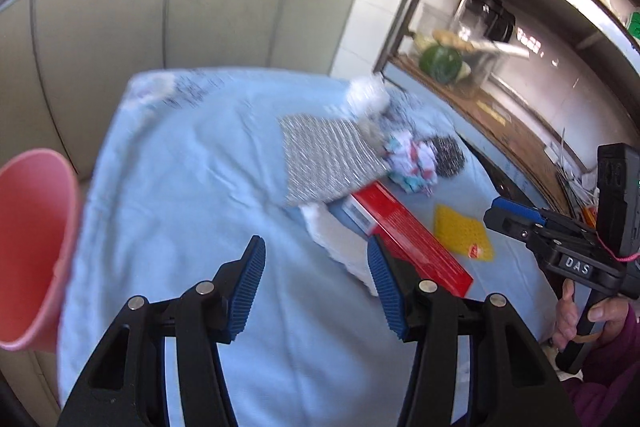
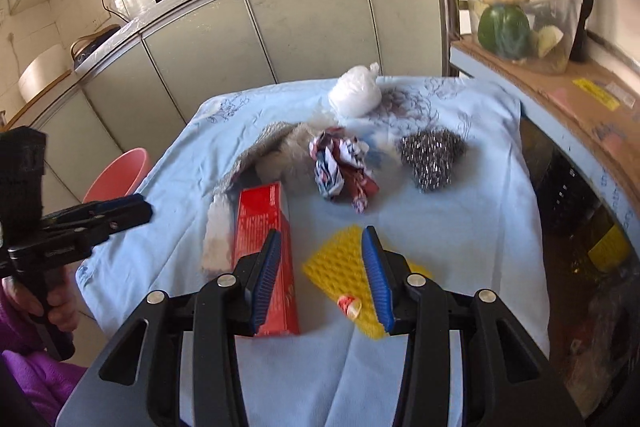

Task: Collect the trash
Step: 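Move both open tools back over the table, then grasp the white foam strip with the left tool while the right tool grasps the red box, then lift the foam strip and red box and carry both over the pink bucket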

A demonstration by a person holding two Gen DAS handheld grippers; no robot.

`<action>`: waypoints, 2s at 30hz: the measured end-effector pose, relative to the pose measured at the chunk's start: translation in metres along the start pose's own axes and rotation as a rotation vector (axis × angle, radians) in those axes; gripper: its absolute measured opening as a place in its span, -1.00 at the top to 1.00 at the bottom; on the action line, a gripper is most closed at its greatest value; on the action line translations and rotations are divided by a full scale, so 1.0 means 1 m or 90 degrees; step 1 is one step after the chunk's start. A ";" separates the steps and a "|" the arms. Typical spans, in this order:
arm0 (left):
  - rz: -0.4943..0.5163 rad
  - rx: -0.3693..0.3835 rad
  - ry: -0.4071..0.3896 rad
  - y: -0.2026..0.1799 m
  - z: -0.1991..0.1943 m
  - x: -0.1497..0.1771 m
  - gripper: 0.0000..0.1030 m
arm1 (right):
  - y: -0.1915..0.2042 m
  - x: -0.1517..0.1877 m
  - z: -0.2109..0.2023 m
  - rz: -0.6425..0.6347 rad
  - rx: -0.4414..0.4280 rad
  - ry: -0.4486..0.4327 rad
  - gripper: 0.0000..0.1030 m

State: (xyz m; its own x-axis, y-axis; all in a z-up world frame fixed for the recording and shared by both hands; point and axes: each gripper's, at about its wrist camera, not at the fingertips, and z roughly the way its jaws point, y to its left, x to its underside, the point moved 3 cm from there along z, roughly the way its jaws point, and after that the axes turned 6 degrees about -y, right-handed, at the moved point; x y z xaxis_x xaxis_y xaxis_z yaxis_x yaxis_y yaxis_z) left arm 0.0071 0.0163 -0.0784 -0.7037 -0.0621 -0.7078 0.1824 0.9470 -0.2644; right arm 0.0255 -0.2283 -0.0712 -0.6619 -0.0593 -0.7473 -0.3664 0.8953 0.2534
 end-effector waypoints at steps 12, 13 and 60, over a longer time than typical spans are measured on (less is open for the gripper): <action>0.119 -0.012 0.092 -0.056 0.045 0.024 0.04 | 0.007 0.012 -0.003 -0.008 -0.018 0.009 0.17; 0.112 -0.032 0.096 -0.052 0.048 0.023 0.04 | 0.008 0.013 -0.003 -0.007 -0.020 0.010 0.18; 0.021 -0.135 0.066 0.021 0.008 0.019 0.36 | 0.062 0.022 0.059 -0.088 -0.049 0.119 0.02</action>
State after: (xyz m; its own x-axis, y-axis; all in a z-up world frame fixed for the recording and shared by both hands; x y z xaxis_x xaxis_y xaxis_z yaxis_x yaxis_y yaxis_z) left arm 0.0031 0.0320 -0.1031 -0.7683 -0.0079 -0.6400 0.0660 0.9936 -0.0915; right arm 0.0269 -0.1479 -0.1084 -0.7093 -0.2654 -0.6530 -0.5051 0.8376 0.2082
